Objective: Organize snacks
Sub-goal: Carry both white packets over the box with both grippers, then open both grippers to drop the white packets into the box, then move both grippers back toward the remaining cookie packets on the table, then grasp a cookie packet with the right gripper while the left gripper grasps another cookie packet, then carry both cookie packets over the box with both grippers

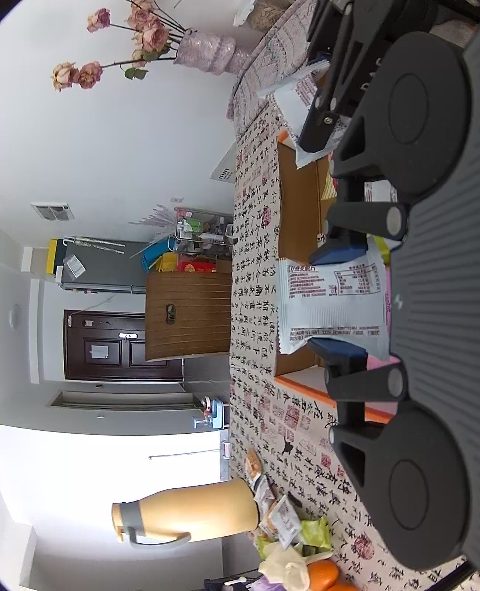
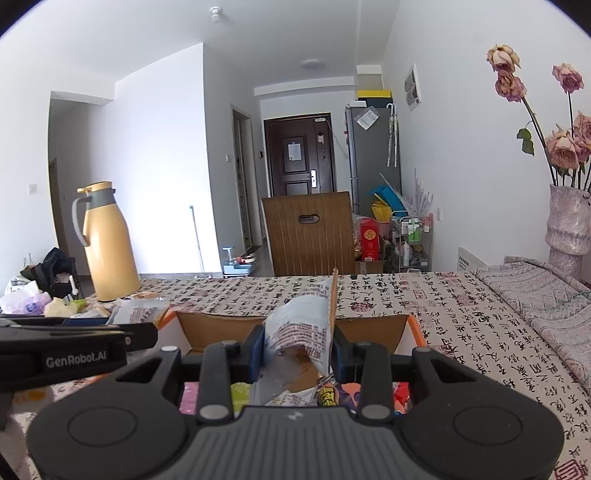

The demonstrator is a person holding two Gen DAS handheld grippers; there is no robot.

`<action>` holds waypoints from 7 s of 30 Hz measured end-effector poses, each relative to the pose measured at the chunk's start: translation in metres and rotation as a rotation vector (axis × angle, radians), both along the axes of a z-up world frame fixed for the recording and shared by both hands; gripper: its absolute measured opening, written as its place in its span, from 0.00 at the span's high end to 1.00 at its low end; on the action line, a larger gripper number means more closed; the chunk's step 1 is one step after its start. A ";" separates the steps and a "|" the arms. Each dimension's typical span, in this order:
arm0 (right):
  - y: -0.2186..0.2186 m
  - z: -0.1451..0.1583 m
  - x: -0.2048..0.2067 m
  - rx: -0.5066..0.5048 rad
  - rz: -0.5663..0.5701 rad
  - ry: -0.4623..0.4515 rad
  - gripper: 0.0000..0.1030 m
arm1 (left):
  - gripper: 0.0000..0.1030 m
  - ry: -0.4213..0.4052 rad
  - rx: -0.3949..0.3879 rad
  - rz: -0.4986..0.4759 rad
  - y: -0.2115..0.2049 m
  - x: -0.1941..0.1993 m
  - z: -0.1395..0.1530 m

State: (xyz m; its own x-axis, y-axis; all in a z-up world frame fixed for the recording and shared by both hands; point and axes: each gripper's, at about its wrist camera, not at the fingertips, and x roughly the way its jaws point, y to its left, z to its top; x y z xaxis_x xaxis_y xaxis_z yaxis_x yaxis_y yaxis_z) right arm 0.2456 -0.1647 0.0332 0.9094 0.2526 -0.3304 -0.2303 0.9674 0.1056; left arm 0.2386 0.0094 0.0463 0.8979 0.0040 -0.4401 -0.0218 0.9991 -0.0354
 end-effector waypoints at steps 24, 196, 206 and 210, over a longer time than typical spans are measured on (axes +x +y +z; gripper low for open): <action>-0.012 -0.028 0.011 0.003 -0.055 0.061 0.18 | 0.00 0.014 -0.062 0.084 0.024 0.006 -0.018; -0.080 -0.082 -0.119 0.008 -0.151 0.212 0.55 | 0.58 0.221 -0.004 -0.008 -0.046 -0.081 -0.065; -0.065 -0.052 -0.127 -0.005 -0.109 0.127 0.55 | 0.58 0.123 -0.013 -0.022 -0.039 -0.091 -0.032; -0.056 -0.034 -0.122 0.000 -0.086 0.078 0.55 | 0.58 0.089 -0.001 -0.018 -0.035 -0.087 -0.018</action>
State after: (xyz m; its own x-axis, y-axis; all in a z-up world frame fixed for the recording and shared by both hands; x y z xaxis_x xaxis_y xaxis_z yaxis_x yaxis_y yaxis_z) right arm 0.1235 -0.2202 -0.0009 0.8992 0.1744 -0.4013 -0.1372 0.9833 0.1199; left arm 0.1517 -0.0260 0.0288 0.8552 -0.0122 -0.5181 -0.0072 0.9993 -0.0356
